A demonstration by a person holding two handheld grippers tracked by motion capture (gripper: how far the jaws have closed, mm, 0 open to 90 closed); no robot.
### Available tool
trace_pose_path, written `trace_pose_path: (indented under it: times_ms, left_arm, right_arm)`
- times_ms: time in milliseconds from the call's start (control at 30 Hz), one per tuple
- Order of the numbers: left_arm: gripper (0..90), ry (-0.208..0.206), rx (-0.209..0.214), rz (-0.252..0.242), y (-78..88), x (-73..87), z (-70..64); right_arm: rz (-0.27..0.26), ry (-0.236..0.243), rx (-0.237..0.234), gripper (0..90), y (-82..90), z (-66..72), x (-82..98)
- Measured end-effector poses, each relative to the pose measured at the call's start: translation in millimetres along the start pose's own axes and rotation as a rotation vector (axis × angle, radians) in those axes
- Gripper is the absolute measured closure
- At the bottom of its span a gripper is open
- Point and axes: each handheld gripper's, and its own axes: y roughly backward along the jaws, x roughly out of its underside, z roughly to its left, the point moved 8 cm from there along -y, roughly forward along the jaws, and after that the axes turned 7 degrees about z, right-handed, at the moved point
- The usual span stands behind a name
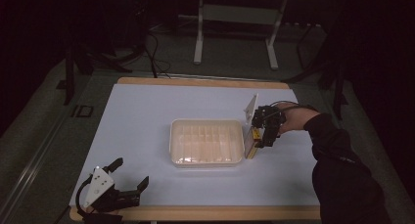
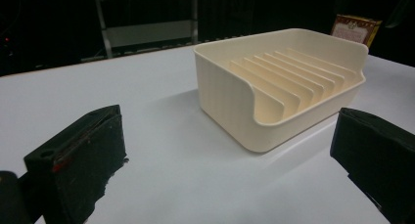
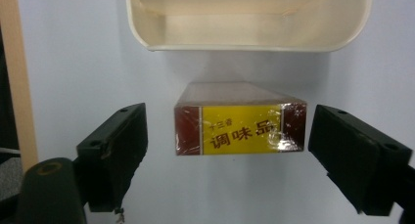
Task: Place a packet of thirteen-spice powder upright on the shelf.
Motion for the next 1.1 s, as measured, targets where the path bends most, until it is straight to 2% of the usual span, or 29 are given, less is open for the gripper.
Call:
trace_pose_path:
  times_ms: [133, 367, 400, 500, 633, 867, 1000, 1100]
  left_arm:
    - [0.1, -0.002, -0.002, -0.001, 0.3, -0.2, 0.3]
    - [0.1, 0.001, -0.004, -0.001, 0.4, -0.1, 0.3]
    - [0.1, 0.0, -0.004, 0.0, 0.3, -0.1, 0.3]
    - [0.1, -0.001, -0.004, -0.001, 0.2, -0.2, 0.0]
    - [0.1, 0.0, -0.005, -0.002, 0.4, -0.1, 0.3]
    - [0.1, -0.001, -0.004, -0.001, 0.4, 0.0, 0.1]
    - [0.1, 0.0, -0.003, -0.003, 0.6, -0.1, 0.1]
    - [0.1, -0.001, -0.003, -0.003, 0.7, -0.2, -0.2]
  right_arm:
    - [0.003, -0.014, -0.018, 17.9, -5.4, -2.1, 0.8]
    - [0.005, 0.001, -0.033, 22.7, -10.9, -3.7, 2.2]
    - [0.009, -0.012, -0.04, 23.3, -11.2, -3.3, 2.2]
    - [0.007, 0.003, -0.047, 25.4, -13.8, -3.7, 1.2]
    - [0.032, 0.003, -0.055, 30.7, -19.4, -5.1, 1.9]
    - [0.028, 0.018, -0.06, 31.8, -16.9, -3.4, 1.9]
    - [0.028, -0.008, -0.066, 31.8, -10.7, -2.0, 5.3]
    - [0.025, -0.055, -0.079, 31.8, -3.6, -1.6, 8.7]
